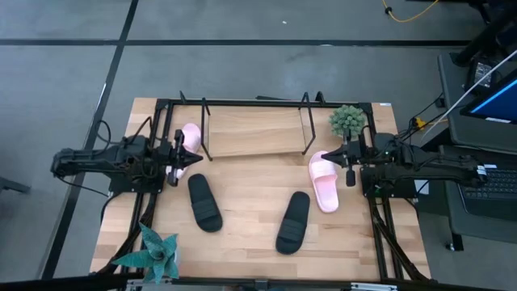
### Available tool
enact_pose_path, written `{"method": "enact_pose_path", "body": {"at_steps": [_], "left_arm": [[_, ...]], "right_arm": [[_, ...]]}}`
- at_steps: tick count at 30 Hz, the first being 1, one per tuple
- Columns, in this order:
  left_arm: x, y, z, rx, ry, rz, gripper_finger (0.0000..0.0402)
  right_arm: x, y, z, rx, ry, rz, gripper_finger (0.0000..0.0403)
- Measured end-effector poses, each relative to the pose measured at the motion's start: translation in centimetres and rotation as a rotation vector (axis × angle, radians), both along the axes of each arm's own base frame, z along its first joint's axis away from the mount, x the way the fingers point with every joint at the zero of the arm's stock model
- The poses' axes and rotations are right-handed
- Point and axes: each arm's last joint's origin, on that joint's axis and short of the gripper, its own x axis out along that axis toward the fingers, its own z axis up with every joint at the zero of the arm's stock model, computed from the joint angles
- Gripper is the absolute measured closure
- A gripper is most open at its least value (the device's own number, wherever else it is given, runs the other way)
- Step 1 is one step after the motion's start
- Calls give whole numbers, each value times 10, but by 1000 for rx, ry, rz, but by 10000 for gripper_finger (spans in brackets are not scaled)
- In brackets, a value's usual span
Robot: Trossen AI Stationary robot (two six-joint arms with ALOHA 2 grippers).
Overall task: Pick and place slides into the shelf
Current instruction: Put the right pink slide on the shelf
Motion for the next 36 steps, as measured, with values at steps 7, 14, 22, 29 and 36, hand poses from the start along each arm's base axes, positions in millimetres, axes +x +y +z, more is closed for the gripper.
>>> {"method": "enact_pose_path", "body": {"at_steps": [7,14,22,29,36], "left_arm": [[3,-1,18,-2,82,-50,402],[11,0,14,-7,195,-34,402],[23,0,6,19,281,-25,402],[24,1,9,94,246,-33,402],[24,1,10,88,233,-32,402]], "right_arm": [[1,0,-1,21,8,-5,399],[2,0,-2,46,71,-10,401],[12,-3,23,101,321,-75,401],[14,-3,22,111,487,-157,402],[19,11,19,231,507,-127,402]]}}
